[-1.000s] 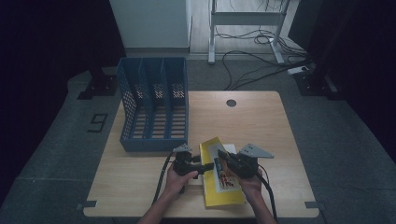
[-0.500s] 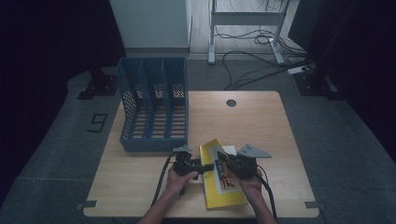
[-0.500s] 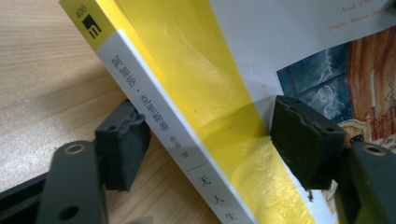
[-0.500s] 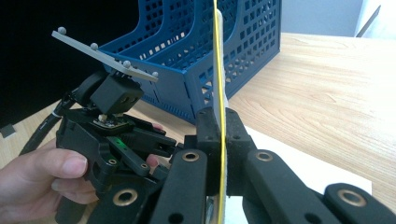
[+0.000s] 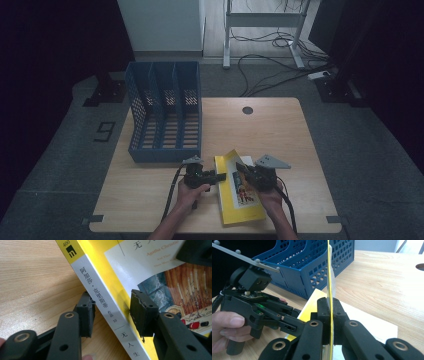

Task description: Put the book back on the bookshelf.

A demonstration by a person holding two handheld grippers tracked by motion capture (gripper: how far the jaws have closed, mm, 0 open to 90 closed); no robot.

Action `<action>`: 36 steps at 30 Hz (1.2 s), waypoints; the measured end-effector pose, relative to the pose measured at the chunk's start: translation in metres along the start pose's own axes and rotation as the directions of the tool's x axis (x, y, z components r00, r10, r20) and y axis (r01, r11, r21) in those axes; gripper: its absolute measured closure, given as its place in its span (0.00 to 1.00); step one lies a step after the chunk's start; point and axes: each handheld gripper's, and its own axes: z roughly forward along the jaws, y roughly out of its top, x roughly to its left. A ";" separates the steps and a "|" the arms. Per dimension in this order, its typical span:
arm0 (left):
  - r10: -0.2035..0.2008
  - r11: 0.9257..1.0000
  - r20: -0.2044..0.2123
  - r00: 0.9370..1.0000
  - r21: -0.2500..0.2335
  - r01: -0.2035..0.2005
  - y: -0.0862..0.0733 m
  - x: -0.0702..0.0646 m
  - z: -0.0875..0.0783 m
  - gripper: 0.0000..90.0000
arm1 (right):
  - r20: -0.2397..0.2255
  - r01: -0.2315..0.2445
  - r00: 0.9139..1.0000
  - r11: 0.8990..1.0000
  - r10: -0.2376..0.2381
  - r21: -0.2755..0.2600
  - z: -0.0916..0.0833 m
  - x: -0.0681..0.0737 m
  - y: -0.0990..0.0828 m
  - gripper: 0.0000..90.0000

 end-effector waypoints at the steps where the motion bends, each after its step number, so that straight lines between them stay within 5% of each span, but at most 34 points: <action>1: -0.007 1.000 0.002 1.000 0.001 0.007 0.000 0.000 0.000 0.63 | -0.002 -0.003 1.000 1.000 0.003 0.002 0.000 -0.001 0.000 0.97; 16: -0.006 1.000 0.011 1.000 -0.013 0.006 0.000 -0.003 -0.005 0.68 | -0.012 -0.016 1.000 1.000 0.016 0.013 -0.001 -0.007 -0.002 0.95; 24: 0.032 0.999 0.010 0.999 -0.031 -0.032 0.002 -0.009 -0.009 0.70 | 0.025 -0.023 0.999 0.998 0.021 0.059 0.001 -0.015 -0.006 0.90; 36: 0.061 0.997 0.025 0.998 -0.059 -0.059 0.004 -0.015 -0.016 0.72 | 0.044 -0.035 0.999 0.993 0.031 0.110 0.005 -0.027 -0.012 0.58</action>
